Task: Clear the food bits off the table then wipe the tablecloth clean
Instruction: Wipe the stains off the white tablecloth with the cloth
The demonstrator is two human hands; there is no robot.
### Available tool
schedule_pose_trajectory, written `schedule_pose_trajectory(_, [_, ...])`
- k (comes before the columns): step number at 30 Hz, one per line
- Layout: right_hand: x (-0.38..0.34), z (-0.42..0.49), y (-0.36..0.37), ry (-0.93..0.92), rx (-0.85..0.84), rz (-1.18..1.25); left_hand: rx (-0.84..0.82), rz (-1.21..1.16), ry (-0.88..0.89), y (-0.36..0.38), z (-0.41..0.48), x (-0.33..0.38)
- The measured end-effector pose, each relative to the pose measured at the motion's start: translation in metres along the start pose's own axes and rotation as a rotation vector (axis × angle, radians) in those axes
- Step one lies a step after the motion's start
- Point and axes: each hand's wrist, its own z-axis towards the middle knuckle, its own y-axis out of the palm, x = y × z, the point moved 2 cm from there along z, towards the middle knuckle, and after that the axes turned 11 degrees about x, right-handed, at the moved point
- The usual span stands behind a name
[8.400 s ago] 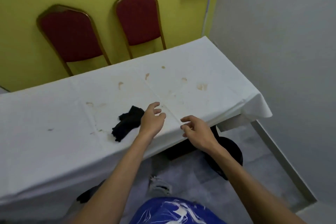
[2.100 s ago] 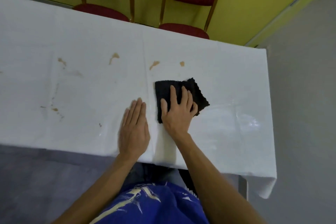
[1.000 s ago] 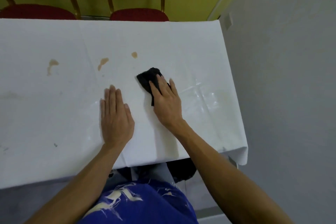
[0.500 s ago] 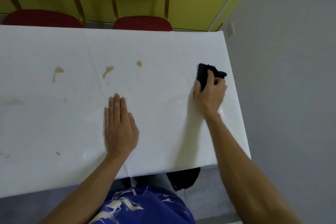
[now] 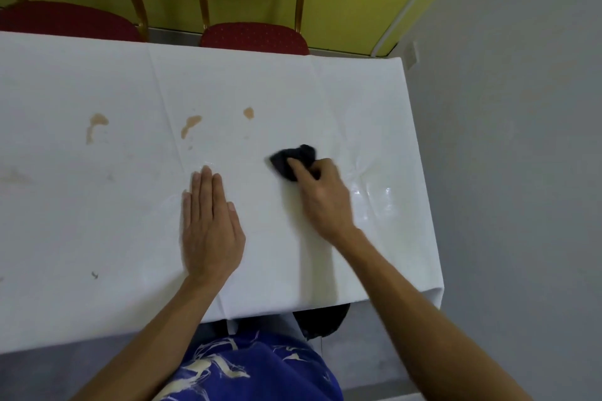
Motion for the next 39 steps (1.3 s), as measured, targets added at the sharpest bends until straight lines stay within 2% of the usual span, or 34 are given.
schedule_pose_trajectory(2, [0.046, 0.003, -0.012, 0.081, 0.050, -0.090, -0.009, -0.007, -0.001, 0.000, -0.001, -0.001])
schedule_pose_trajectory(4, [0.087, 0.006, -0.023, 0.201, 0.024, -0.164, -0.015, -0.016, 0.001, 0.001, 0.000, -0.002])
schedule_pose_trajectory(6, [0.114, 0.008, -0.031, 0.311, 0.045, -0.167, -0.018, -0.021, 0.003, 0.001, 0.001, -0.002])
schedule_pose_trajectory(9, [0.089, 0.010, -0.028, 0.497, 0.255, -0.076, -0.020, -0.042, -0.007, 0.001, 0.000, -0.003])
schedule_pose_trajectory(10, [0.060, 0.010, -0.022, 0.477, 0.284, -0.037, -0.016, -0.046, -0.008, 0.001, -0.001, -0.004])
schedule_pose_trajectory(11, [0.029, 0.006, -0.012, 0.423, 0.243, 0.009, -0.011, -0.050, -0.007, 0.000, -0.001, -0.005])
schedule_pose_trajectory(14, [-0.061, -0.021, 0.020, 0.084, -0.014, 0.152, -0.011, -0.055, -0.003, -0.001, 0.000, -0.007])
schedule_pose_trajectory(16, [-0.075, -0.038, 0.027, -0.056, -0.135, 0.144, -0.009, -0.052, 0.005, -0.002, -0.001, -0.009])
schedule_pose_trajectory(18, [-0.046, -0.039, 0.020, -0.070, -0.148, 0.008, -0.013, -0.064, 0.014, -0.003, -0.001, -0.009])
schedule_pose_trajectory(21, [0.026, -0.034, -0.006, 0.074, -0.105, -0.124, -0.026, -0.097, 0.012, -0.002, 0.001, -0.010])
schedule_pose_trajectory(23, [0.065, -0.029, -0.027, 0.193, -0.086, -0.104, -0.044, -0.112, 0.012, 0.000, 0.001, -0.012])
schedule_pose_trajectory(26, [0.098, -0.015, -0.041, 0.540, 0.062, -0.078, -0.073, -0.158, 0.018, 0.000, 0.001, -0.012])
schedule_pose_trajectory(27, [0.089, -0.010, -0.039, 0.597, 0.124, -0.055, -0.088, -0.185, 0.010, -0.002, 0.001, -0.012])
schedule_pose_trajectory(29, [0.042, 0.001, -0.023, 0.524, 0.165, 0.000, -0.110, -0.268, -0.035, -0.009, 0.003, -0.013])
schedule_pose_trajectory(31, [-0.034, 0.009, -0.002, 0.292, 0.128, 0.106, -0.087, -0.384, -0.161, -0.023, 0.011, -0.015])
schedule_pose_trajectory(33, [-0.112, 0.008, 0.023, 0.037, -0.032, 0.176, -0.018, -0.438, -0.283, -0.036, 0.023, -0.020])
schedule_pose_trajectory(35, [-0.161, 0.005, 0.039, -0.096, -0.131, 0.207, 0.033, -0.420, -0.351, -0.041, 0.032, -0.031])
schedule_pose_trajectory(37, [-0.174, 0.002, 0.048, -0.131, -0.165, 0.242, 0.058, -0.345, -0.345, -0.038, 0.033, -0.052])
schedule_pose_trajectory(39, [-0.163, 0.006, 0.045, -0.189, -0.171, 0.145, 0.054, -0.253, -0.214, -0.031, 0.026, -0.071])
